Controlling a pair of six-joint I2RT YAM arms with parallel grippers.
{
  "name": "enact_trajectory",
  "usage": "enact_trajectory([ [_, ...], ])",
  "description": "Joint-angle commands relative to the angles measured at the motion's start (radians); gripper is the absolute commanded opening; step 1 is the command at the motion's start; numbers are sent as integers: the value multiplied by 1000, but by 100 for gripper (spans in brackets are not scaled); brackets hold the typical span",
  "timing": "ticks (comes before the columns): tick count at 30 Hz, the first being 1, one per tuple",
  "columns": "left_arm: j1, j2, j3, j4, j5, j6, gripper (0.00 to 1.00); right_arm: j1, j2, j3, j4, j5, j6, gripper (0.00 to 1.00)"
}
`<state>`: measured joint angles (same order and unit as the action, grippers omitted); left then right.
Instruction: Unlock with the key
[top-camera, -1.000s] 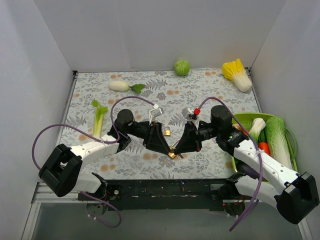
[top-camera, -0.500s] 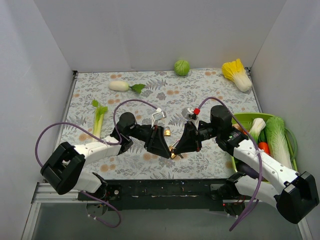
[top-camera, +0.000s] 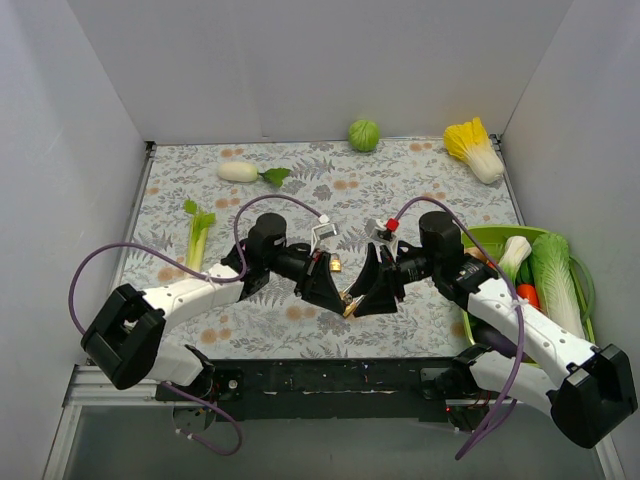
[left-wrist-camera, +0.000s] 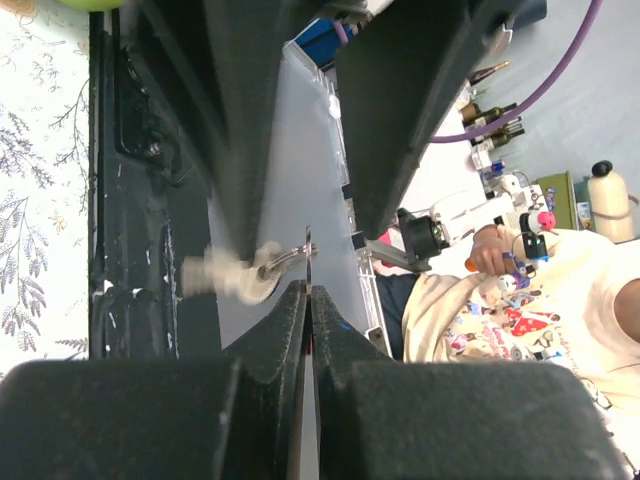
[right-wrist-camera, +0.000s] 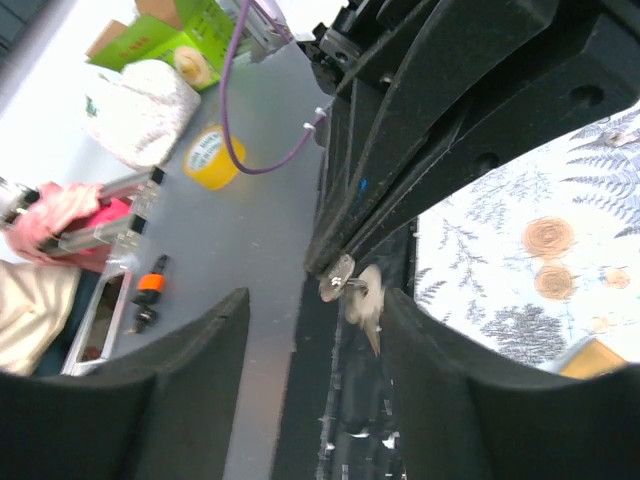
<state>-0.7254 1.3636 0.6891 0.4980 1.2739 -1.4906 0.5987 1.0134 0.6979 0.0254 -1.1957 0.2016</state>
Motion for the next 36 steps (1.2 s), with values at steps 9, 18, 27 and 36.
enact_trajectory([
  [9, -35, 51, 247, -855, -85, 601, 0, -8, 13, 38, -93, 65, -62, 84],
  [18, -68, 88, 297, -952, -130, 664, 0, 1, 39, 43, -113, 110, -70, 75],
  [27, -74, 109, 305, -958, -131, 665, 0, 47, 59, -24, -41, 122, -10, 56],
  [36, -75, 126, 316, -963, -134, 670, 0, 76, 99, -28, -67, 113, -33, 42],
])
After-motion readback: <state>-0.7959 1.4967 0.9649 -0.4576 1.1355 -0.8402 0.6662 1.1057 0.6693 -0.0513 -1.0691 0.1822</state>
